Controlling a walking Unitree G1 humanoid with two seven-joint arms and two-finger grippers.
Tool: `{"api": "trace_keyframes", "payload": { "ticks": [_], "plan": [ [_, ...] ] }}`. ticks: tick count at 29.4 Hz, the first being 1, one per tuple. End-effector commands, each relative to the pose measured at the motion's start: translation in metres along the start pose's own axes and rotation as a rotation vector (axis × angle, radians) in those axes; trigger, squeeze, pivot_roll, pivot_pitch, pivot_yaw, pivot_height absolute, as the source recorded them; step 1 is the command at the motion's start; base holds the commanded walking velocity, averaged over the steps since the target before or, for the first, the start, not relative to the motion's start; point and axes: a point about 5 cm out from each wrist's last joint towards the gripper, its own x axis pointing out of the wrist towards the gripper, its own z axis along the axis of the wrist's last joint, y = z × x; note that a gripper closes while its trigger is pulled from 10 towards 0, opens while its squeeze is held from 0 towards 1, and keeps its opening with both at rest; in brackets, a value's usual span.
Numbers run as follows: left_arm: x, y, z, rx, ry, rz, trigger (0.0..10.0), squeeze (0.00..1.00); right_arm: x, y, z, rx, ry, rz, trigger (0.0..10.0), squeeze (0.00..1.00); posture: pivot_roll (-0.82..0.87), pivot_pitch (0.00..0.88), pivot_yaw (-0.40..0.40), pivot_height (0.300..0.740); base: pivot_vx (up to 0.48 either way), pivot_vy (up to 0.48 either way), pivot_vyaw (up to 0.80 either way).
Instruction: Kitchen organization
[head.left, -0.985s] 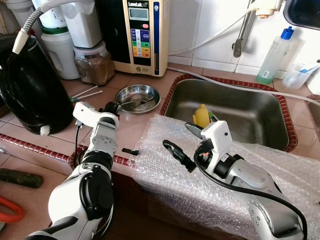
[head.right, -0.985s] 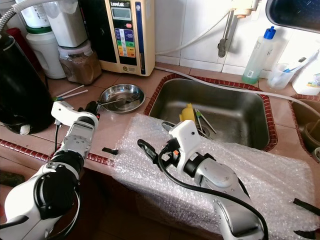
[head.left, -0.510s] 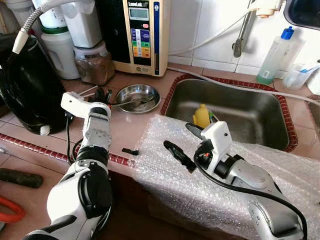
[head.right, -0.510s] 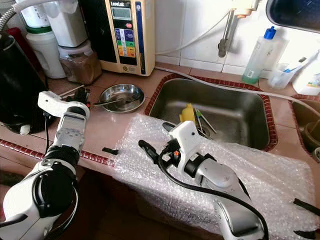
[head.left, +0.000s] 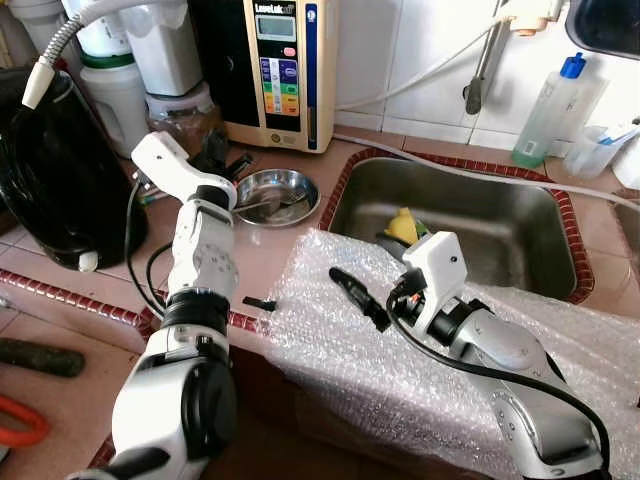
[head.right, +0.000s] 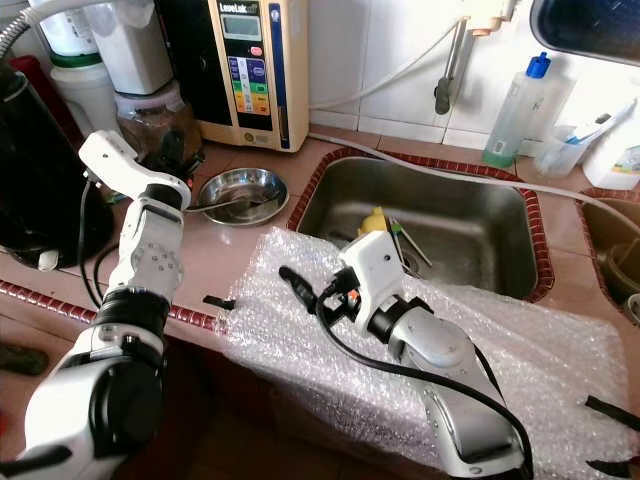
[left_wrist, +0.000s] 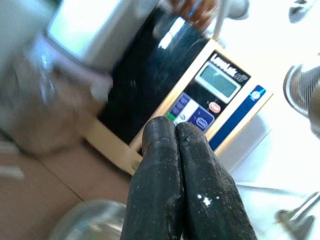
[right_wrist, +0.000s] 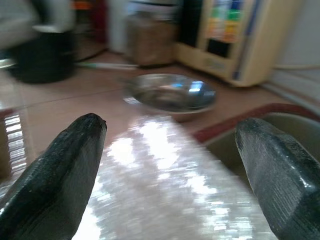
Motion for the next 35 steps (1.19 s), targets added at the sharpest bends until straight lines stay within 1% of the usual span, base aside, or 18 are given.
{"api": "trace_keyframes", "payload": {
  "ticks": [1,2,3,5,8,9,10,13,14,15,16,17,19,21,24,26,31,35],
  "plan": [
    [0.000,-0.007,0.011,0.085,-0.046,-0.041,10.0,0.00,0.001,-0.011,0.005,-0.023,-0.025,-0.069,10.0,1.00,-0.10,0.000,0.052,0.740,0.000,0.000,0.00],
    [-0.001,-0.008,0.013,0.110,-0.052,-0.055,10.0,0.00,0.001,-0.013,0.006,-0.025,-0.028,-0.084,10.0,1.00,-0.08,0.000,0.052,0.740,0.000,0.000,0.00],
    [-0.006,-0.011,0.013,0.174,-0.053,-0.077,10.0,0.00,0.002,-0.019,0.008,-0.045,-0.037,-0.136,10.0,1.00,-0.07,0.000,0.051,0.740,0.000,0.000,0.00],
    [-0.009,-0.013,0.011,0.198,-0.038,-0.090,10.0,0.00,0.002,-0.023,0.008,-0.057,-0.041,-0.162,10.0,1.00,-0.07,0.000,0.051,0.740,0.000,0.000,0.00],
    [-0.018,-0.014,0.006,0.276,-0.016,-0.119,10.0,0.00,0.001,-0.028,0.010,-0.065,-0.054,-0.218,10.0,1.00,-0.05,0.000,0.047,0.740,0.000,0.000,0.00],
    [-0.028,-0.012,0.003,0.337,0.004,-0.127,10.0,0.00,0.000,-0.031,0.010,-0.070,-0.061,-0.246,10.0,1.00,-0.04,0.000,0.048,0.740,0.000,0.000,0.00],
    [-0.028,-0.012,0.003,0.337,0.004,-0.127,10.0,0.00,0.000,-0.031,0.010,-0.070,-0.061,-0.246,10.0,1.00,-0.04,0.000,0.048,0.740,0.000,0.000,0.00],
    [-0.047,-0.005,-0.002,0.414,0.055,-0.124,10.0,0.00,-0.001,-0.035,0.010,-0.075,-0.075,-0.293,10.0,1.00,-0.02,0.000,0.046,0.740,0.000,0.000,0.00],
    [-0.047,-0.005,-0.002,0.414,0.055,-0.124,10.0,0.00,-0.001,-0.035,0.010,-0.075,-0.075,-0.293,10.0,1.00,-0.02,0.000,0.046,0.740,0.000,0.000,0.00],
    [-0.063,0.003,-0.005,0.462,0.087,-0.121,10.0,0.00,-0.001,-0.036,0.010,-0.074,-0.082,-0.311,10.0,1.00,-0.01,0.000,0.046,0.740,0.000,0.000,0.00],
    [-0.069,0.005,-0.007,0.481,0.101,-0.114,10.0,0.00,-0.001,-0.036,0.009,-0.069,-0.084,-0.313,10.0,1.00,0.00,0.000,0.046,0.740,0.000,0.000,0.00],
    [-0.069,0.005,-0.007,0.481,0.101,-0.114,10.0,0.00,-0.001,-0.036,0.009,-0.069,-0.084,-0.313,10.0,1.00,0.00,0.000,0.046,0.740,0.000,0.000,0.00],
    [-0.080,0.008,-0.010,0.505,0.137,-0.098,10.0,0.00,-0.001,-0.036,0.007,-0.065,-0.083,-0.319,10.0,1.00,0.02,0.000,0.047,0.740,0.000,0.000,0.00],
    [-0.089,0.008,-0.011,0.539,0.149,-0.125,10.0,0.00,0.001,-0.033,0.005,-0.047,-0.085,-0.322,10.0,1.00,0.03,0.000,0.049,0.740,0.000,0.000,0.00],
    [-0.097,0.006,-0.011,0.556,0.165,-0.135,10.0,0.00,0.003,-0.027,0.005,-0.046,-0.098,-0.310,10.0,1.00,0.03,0.000,0.050,0.740,0.000,0.000,0.00],
    [-0.101,0.006,-0.015,0.535,0.185,-0.128,10.0,0.00,0.004,-0.024,0.003,-0.047,-0.098,-0.312,10.0,1.00,0.03,0.000,0.046,0.740,0.000,0.000,0.00],
    [-0.098,0.003,-0.016,0.529,0.177,-0.117,10.0,0.00,0.004,-0.026,0.001,-0.052,-0.095,-0.320,10.0,1.00,0.02,0.000,0.039,0.740,0.000,0.000,0.00],
    [-0.095,-0.001,-0.019,0.532,0.190,-0.124,10.0,0.00,0.001,-0.029,-0.008,-0.048,-0.072,-0.340,10.0,1.00,0.02,0.000,0.038,0.740,0.000,0.000,0.00]
  ]
}}
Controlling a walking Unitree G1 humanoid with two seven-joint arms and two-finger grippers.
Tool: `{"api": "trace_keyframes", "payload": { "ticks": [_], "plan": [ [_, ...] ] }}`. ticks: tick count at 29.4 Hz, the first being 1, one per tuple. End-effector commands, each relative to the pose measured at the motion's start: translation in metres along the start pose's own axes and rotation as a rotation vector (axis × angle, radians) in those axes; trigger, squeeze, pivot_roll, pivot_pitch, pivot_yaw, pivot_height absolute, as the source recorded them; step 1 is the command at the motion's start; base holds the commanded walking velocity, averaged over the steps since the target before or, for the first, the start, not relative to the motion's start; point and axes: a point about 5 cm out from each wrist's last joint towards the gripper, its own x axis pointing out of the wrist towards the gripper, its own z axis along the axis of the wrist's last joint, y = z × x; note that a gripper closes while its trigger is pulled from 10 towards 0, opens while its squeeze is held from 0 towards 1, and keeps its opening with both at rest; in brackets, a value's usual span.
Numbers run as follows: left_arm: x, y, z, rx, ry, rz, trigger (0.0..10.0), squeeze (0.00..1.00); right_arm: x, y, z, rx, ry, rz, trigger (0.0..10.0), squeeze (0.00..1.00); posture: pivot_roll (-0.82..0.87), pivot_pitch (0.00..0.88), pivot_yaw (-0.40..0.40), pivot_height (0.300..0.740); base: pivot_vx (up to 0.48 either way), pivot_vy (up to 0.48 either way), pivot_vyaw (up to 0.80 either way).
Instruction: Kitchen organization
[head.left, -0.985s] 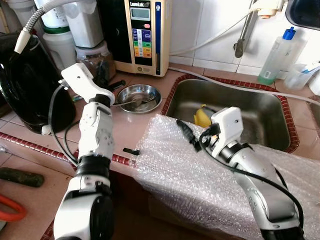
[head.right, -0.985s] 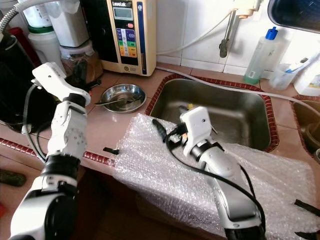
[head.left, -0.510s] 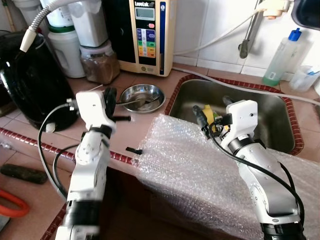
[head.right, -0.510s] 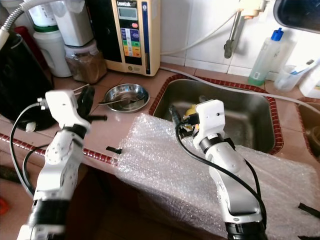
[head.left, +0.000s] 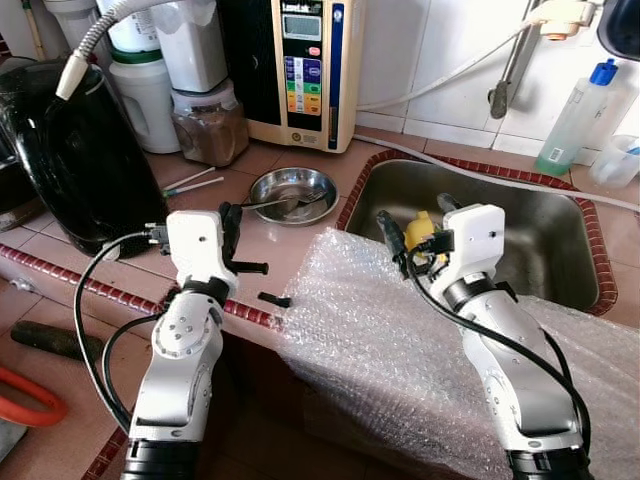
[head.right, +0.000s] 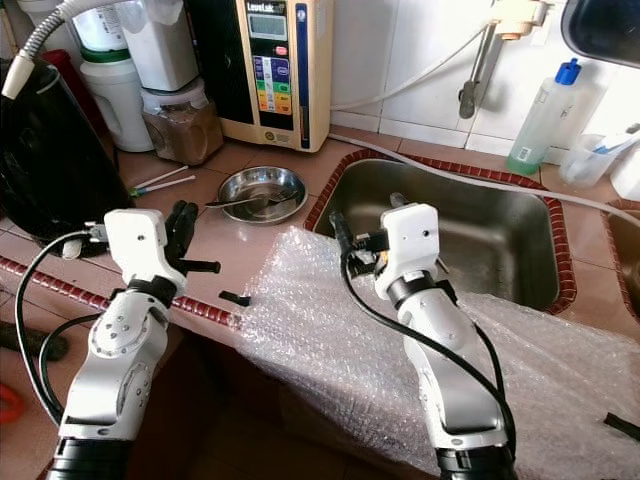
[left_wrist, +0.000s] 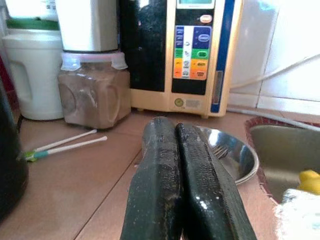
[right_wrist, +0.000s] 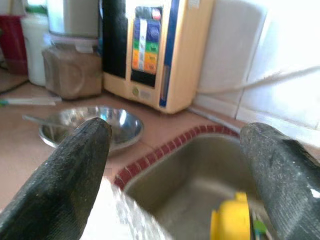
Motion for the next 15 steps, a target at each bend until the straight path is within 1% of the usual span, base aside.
{"api": "trace_keyframes", "payload": {
  "ticks": [1,2,3,4,5,6,7,8,9,12,15],
  "plan": [
    [0.001,-0.002,0.000,0.022,0.011,-0.019,10.0,0.00,-0.002,-0.004,-0.002,-0.013,-0.004,-0.033,10.0,1.00,0.02,0.000,0.040,0.740,0.000,0.000,0.00],
    [-0.001,-0.005,-0.002,0.044,0.010,-0.047,10.0,0.00,-0.003,-0.008,0.001,-0.031,-0.025,-0.072,10.0,1.00,0.02,0.000,0.044,0.740,0.000,0.000,0.00],
    [-0.001,-0.006,-0.002,0.051,0.010,-0.054,10.0,0.00,-0.004,-0.009,0.003,-0.042,-0.033,-0.083,10.0,1.00,0.02,0.000,0.044,0.740,0.000,0.000,0.00],
    [-0.002,-0.006,-0.003,0.051,0.010,-0.055,10.0,0.00,-0.004,-0.010,0.005,-0.073,-0.044,-0.094,10.0,1.00,0.01,0.000,0.045,0.740,0.000,0.000,0.00],
    [-0.002,-0.006,-0.003,0.051,0.010,-0.055,10.0,0.00,-0.004,-0.010,0.005,-0.073,-0.044,-0.094,10.0,1.00,0.01,0.000,0.045,0.740,0.000,0.000,0.00],
    [-0.002,-0.006,-0.003,0.051,0.011,-0.053,10.0,0.00,-0.004,-0.012,0.007,-0.098,-0.058,-0.105,10.0,0.68,0.01,0.000,0.045,0.740,0.000,0.000,0.00],
    [-0.001,-0.006,-0.003,0.050,0.011,-0.051,10.0,0.00,-0.004,-0.015,0.011,-0.137,-0.079,-0.128,10.0,0.08,0.01,0.000,0.044,0.740,0.000,0.000,0.00],
    [-0.001,-0.006,-0.003,0.050,0.011,-0.051,10.0,0.00,-0.004,-0.015,0.011,-0.137,-0.079,-0.128,10.0,0.08,0.01,0.000,0.044,0.740,0.000,0.000,0.00],
    [0.000,-0.006,-0.003,0.049,0.008,-0.049,10.0,0.00,-0.003,-0.017,0.015,-0.170,-0.099,-0.145,10.0,0.00,0.01,0.000,0.043,0.740,0.000,0.000,0.00],
    [0.002,-0.007,-0.002,0.050,-0.001,-0.046,10.0,0.00,-0.001,-0.020,0.019,-0.196,-0.119,-0.161,10.0,0.00,0.01,0.000,0.043,0.740,0.000,0.000,0.00],
    [0.006,-0.011,0.001,0.048,-0.021,-0.051,10.0,0.00,0.000,-0.022,0.016,-0.171,-0.100,-0.157,10.0,0.00,0.00,0.000,0.038,0.740,0.000,0.000,0.00]
  ]
}}
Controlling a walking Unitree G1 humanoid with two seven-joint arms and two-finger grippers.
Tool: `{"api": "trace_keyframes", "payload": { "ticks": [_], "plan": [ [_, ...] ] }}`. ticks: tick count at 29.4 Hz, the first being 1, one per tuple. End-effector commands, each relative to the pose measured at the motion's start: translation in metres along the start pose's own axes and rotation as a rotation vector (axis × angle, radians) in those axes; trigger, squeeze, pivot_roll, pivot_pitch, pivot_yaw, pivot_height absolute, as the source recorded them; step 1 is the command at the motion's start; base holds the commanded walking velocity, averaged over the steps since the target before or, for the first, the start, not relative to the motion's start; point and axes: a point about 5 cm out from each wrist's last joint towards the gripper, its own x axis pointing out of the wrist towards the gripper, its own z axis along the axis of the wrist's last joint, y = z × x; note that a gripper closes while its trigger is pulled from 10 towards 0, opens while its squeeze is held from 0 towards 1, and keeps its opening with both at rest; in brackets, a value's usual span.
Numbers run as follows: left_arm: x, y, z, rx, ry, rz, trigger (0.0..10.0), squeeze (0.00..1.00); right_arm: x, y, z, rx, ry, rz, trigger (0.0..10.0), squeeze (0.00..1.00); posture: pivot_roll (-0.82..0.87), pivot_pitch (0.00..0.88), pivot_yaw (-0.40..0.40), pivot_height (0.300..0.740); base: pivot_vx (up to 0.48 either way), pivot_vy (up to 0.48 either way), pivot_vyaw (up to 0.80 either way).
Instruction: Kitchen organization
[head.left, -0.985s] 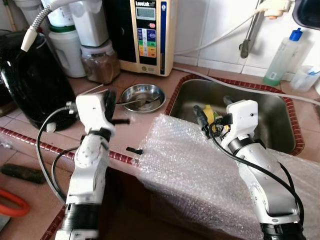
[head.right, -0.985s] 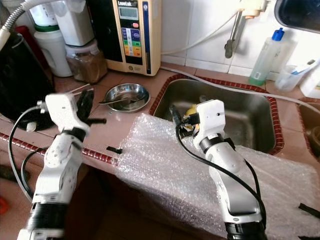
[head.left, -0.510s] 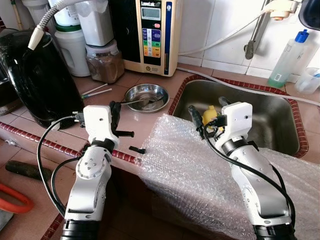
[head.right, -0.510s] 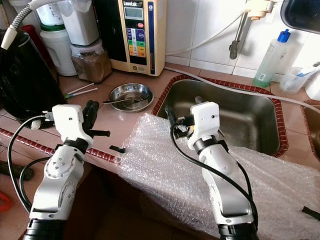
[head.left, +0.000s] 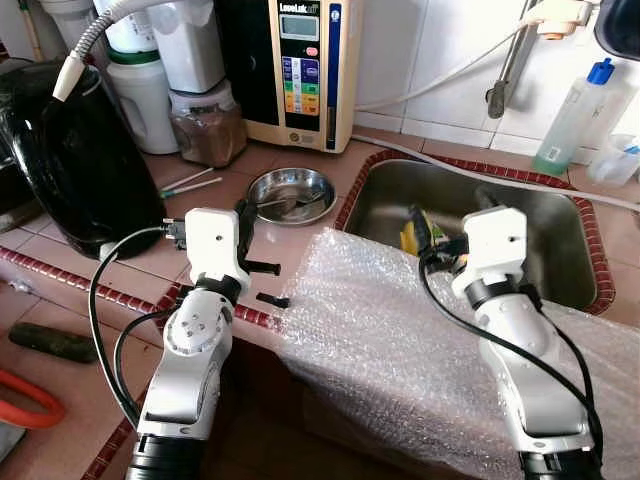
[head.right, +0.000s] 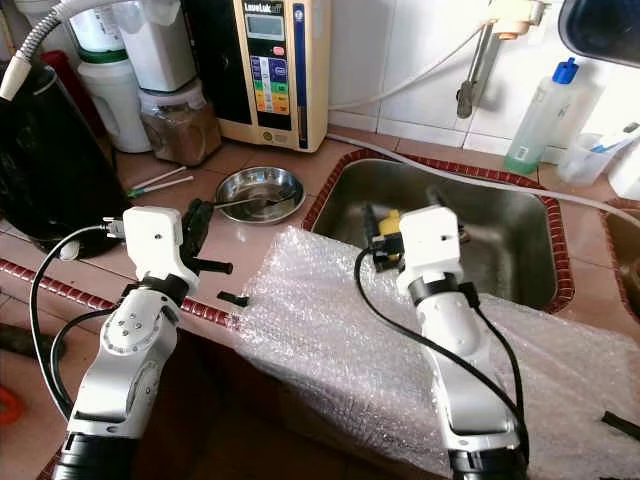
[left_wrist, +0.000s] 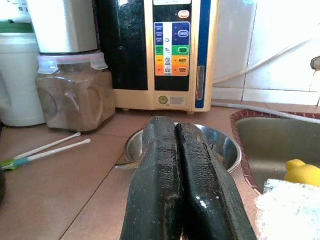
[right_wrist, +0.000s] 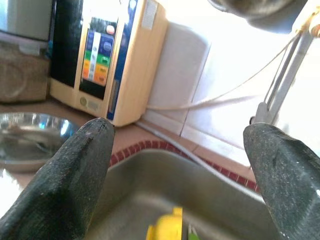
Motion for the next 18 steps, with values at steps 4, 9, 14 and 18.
{"api": "trace_keyframes", "payload": {
  "ticks": [4,9,14,18],
  "plan": [
    [0.005,-0.003,0.005,0.000,-0.022,-0.009,10.0,0.00,0.000,0.000,-0.002,0.017,0.006,0.006,10.0,0.00,0.00,0.000,0.037,0.740,0.000,0.000,0.00],
    [0.007,-0.005,0.006,-0.035,-0.030,-0.032,10.0,0.00,-0.002,0.006,-0.001,0.032,0.002,0.028,10.0,0.00,-0.01,0.000,0.040,0.740,0.000,0.000,0.00],
    [0.008,-0.005,0.006,-0.039,-0.030,-0.036,10.0,0.00,-0.003,0.007,-0.003,0.039,0.017,0.027,10.0,0.00,-0.01,0.000,0.043,0.740,0.000,0.000,0.00],
    [0.008,-0.006,0.006,-0.045,-0.027,-0.043,10.0,0.00,-0.003,0.006,-0.006,0.044,0.031,0.024,10.0,0.00,-0.01,0.000,0.045,0.740,0.000,0.000,-0.76]
  ]
}}
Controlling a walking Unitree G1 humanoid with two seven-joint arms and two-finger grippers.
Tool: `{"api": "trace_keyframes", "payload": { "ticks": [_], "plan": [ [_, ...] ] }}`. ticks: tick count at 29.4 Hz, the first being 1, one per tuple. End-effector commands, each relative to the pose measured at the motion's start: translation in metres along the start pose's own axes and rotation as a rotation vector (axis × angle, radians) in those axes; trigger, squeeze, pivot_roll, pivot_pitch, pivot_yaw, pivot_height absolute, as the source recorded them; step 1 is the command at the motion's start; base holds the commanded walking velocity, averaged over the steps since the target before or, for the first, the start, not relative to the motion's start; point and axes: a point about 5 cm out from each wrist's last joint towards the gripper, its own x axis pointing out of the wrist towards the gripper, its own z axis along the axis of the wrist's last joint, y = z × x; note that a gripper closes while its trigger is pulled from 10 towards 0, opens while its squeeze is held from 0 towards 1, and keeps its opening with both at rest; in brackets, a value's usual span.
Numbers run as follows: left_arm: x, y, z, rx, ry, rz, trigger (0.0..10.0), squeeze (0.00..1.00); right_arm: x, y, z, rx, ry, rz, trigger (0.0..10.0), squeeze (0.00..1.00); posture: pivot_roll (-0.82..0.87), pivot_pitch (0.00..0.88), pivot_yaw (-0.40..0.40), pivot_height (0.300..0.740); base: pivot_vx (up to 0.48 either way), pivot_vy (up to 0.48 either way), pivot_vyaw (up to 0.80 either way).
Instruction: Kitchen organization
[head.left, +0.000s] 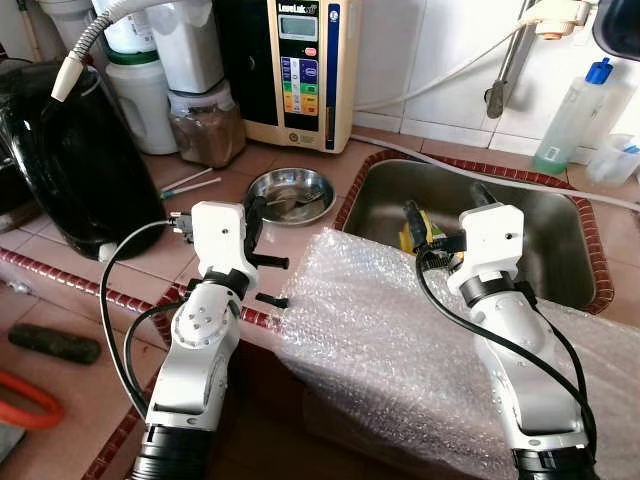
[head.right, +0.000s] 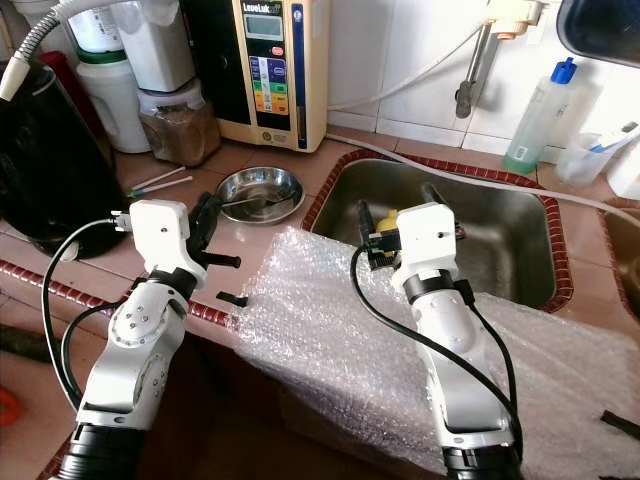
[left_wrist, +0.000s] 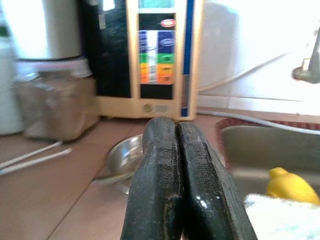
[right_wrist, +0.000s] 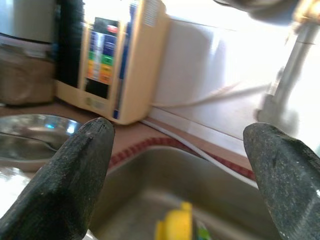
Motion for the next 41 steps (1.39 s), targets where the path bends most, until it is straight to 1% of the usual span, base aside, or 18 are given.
{"api": "trace_keyframes", "payload": {
  "ticks": [1,3,7,14,23,41],
  "plan": [
    [0.004,-0.002,0.003,-0.007,-0.009,-0.014,10.0,0.00,-0.001,-0.004,-0.003,0.003,0.018,-0.004,10.0,0.00,-0.01,0.000,0.045,0.740,0.000,0.000,-0.79],
    [0.004,-0.003,0.002,-0.009,-0.006,-0.016,10.0,0.00,-0.001,-0.003,-0.004,0.018,0.030,-0.002,10.0,0.00,-0.01,0.000,0.046,0.740,0.000,0.000,-0.79],
    [0.004,-0.003,0.002,-0.010,-0.003,-0.018,10.0,0.00,-0.001,-0.002,-0.004,0.015,0.025,0.007,10.0,0.00,-0.01,0.000,0.046,0.740,0.000,0.000,-0.78],
    [0.004,-0.002,0.001,-0.001,0.000,-0.008,10.0,0.00,-0.002,0.001,-0.005,0.013,0.028,0.025,10.0,0.00,-0.01,0.000,0.046,0.740,0.000,0.000,0.00],
    [0.004,-0.002,0.004,0.002,-0.020,0.000,10.0,0.00,-0.002,0.004,-0.005,0.021,0.031,0.048,10.0,0.00,-0.01,0.000,0.045,0.740,0.000,0.000,0.00],
    [0.004,-0.003,0.002,-0.014,-0.020,-0.003,10.0,0.00,-0.003,0.007,-0.007,0.023,0.041,0.073,10.0,0.00,-0.01,0.000,0.045,0.740,0.389,0.000,0.00]
  ]
}}
